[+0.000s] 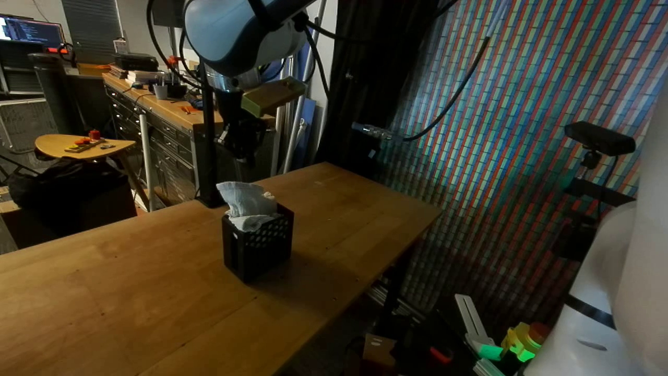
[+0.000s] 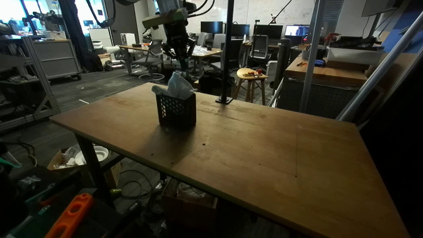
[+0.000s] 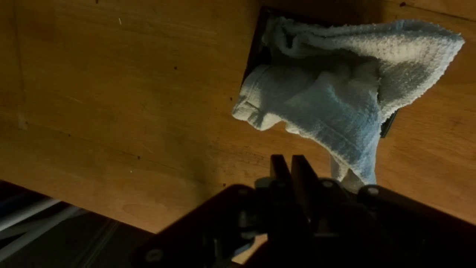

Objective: Stuff the towel into the box

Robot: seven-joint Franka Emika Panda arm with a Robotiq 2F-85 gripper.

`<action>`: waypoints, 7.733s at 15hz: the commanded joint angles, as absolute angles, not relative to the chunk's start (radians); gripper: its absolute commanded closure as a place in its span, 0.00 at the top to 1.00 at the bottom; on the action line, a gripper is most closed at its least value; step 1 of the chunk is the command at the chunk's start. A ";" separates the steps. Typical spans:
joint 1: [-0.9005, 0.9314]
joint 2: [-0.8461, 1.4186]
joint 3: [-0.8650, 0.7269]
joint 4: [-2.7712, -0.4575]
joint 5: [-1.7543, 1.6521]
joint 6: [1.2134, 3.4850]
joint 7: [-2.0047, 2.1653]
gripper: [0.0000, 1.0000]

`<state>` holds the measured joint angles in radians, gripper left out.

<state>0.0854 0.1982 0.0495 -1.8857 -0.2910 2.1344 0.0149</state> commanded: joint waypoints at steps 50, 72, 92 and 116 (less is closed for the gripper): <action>0.051 0.224 0.132 -1.926 -0.100 2.186 -0.526 0.22; 0.051 0.202 0.123 -2.120 -0.083 2.302 -0.346 0.12; -0.136 0.317 0.196 -2.259 0.639 2.532 -0.871 0.12; -0.010 0.146 0.133 -2.288 0.179 2.425 -0.464 0.19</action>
